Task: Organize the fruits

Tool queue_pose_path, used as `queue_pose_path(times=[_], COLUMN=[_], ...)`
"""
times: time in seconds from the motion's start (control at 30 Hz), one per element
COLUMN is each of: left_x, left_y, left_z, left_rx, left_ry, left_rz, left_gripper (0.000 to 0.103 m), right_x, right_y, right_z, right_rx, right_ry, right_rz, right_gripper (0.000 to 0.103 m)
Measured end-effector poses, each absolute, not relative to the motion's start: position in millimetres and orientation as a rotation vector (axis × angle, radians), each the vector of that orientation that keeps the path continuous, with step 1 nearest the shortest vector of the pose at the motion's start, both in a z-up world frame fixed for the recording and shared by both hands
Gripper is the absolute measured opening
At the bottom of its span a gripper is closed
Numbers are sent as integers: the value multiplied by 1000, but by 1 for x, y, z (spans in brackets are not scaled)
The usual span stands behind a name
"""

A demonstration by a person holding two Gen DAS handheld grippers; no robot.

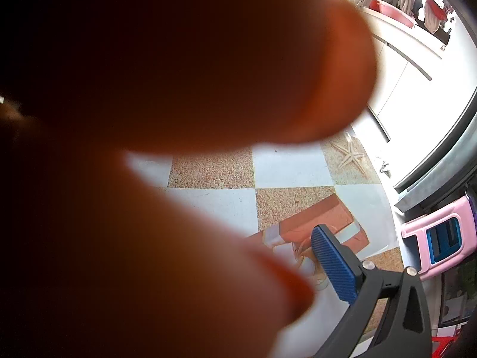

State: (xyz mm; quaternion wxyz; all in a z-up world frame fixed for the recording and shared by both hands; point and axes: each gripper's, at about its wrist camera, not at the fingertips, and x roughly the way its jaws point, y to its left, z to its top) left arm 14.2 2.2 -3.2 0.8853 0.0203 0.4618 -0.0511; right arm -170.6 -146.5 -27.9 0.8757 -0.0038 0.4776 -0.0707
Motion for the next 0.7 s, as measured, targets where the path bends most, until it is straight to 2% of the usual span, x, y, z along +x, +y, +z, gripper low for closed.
queue_pose_path(times=[0.7], left_x=[14], left_y=[2], left_z=[-3], left_rx=[42], left_ry=[960], left_rz=[-106], left_gripper=[103], right_x=[-175], right_y=[-153], right_z=[-40], right_rx=[-23], right_ry=[992], right_rz=[-153], right_gripper=[103])
